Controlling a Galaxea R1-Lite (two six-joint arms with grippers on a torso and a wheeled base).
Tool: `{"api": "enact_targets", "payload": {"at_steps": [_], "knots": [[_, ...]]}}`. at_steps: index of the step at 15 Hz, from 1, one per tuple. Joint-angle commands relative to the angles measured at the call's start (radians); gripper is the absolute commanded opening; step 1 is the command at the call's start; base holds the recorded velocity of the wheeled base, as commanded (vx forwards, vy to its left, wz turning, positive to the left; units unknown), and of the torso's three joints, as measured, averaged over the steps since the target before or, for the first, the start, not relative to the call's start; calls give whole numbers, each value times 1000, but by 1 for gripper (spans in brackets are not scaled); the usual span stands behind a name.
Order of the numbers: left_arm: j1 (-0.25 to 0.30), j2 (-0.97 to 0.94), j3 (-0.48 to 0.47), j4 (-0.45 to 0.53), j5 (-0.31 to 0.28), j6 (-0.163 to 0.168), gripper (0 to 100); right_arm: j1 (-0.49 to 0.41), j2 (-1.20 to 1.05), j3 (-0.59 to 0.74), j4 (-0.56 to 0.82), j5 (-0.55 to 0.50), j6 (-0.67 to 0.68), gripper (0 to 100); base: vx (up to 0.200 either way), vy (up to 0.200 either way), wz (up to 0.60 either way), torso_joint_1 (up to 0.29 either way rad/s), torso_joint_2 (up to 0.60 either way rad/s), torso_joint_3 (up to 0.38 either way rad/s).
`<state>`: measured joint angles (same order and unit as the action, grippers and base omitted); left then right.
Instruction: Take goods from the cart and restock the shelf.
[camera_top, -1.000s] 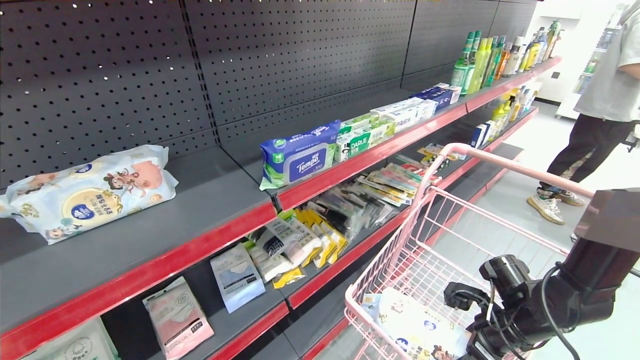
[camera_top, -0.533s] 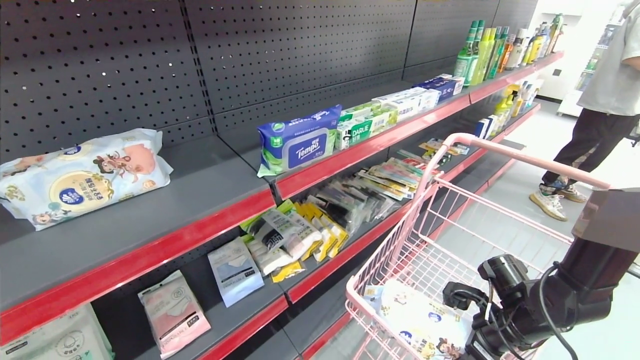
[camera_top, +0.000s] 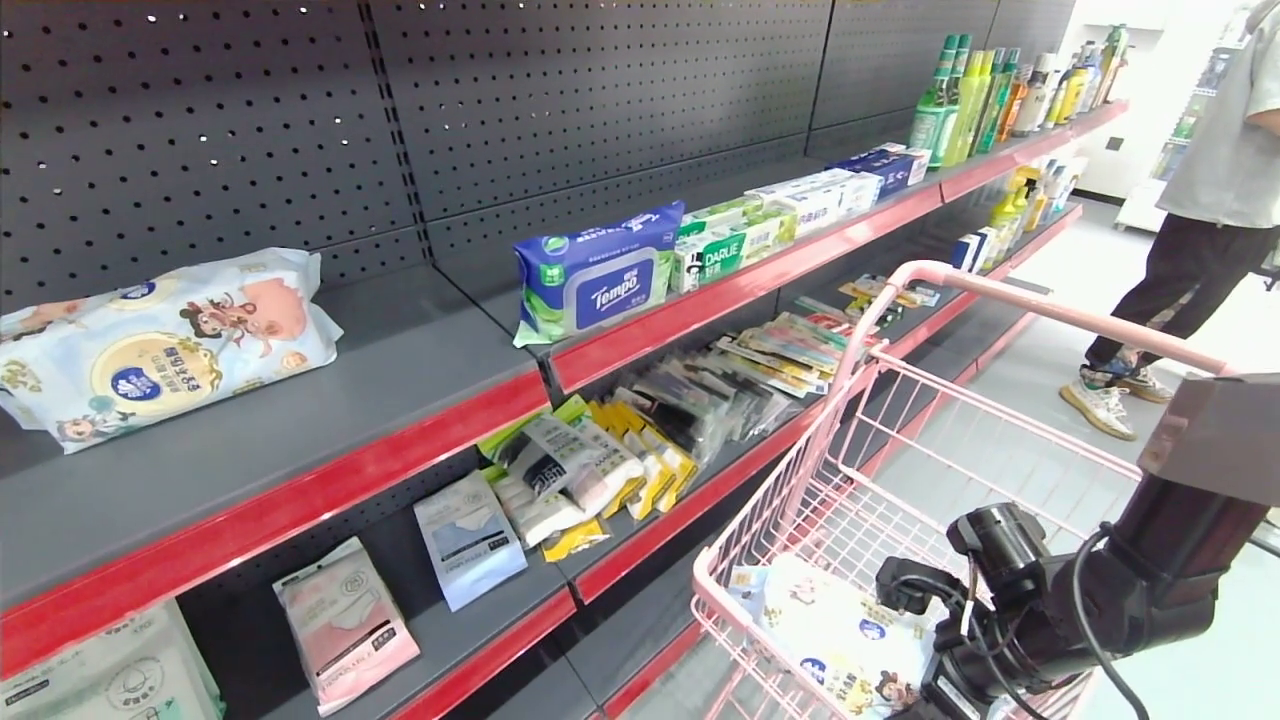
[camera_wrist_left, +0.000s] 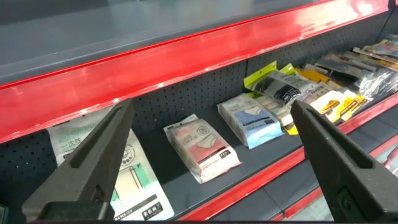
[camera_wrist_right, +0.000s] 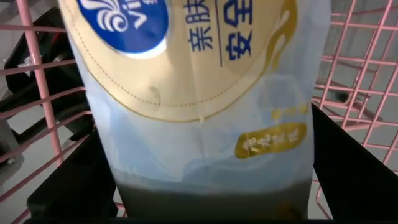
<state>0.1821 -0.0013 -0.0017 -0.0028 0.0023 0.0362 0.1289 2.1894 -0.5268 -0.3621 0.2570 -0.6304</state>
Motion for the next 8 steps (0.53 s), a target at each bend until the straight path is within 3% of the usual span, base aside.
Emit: {"api": "enact_targets", "payload": {"at_steps": [1,2,4,6,8], "knots": [[0,1,0,0,1,1,100,5,17,13,-4,1,0,100,0,0,0,0,0,0],[0,1,0,0,1,-1,100,3,29,36,-60,2,1,0,0,0,0,0,0,0],[0,1,0,0,1,-2,100,9,66,87,-187,2,5,0,0,0,0,0,0,0],[0,1,0,0,1,-4,100,-2,44,79,-216,-1,58,0,0,0,0,0,0,0],[0,1,0,0,1,-5,100,-5,-149,76,-196,-12,184,0,0,0,0,0,0,0]]}}
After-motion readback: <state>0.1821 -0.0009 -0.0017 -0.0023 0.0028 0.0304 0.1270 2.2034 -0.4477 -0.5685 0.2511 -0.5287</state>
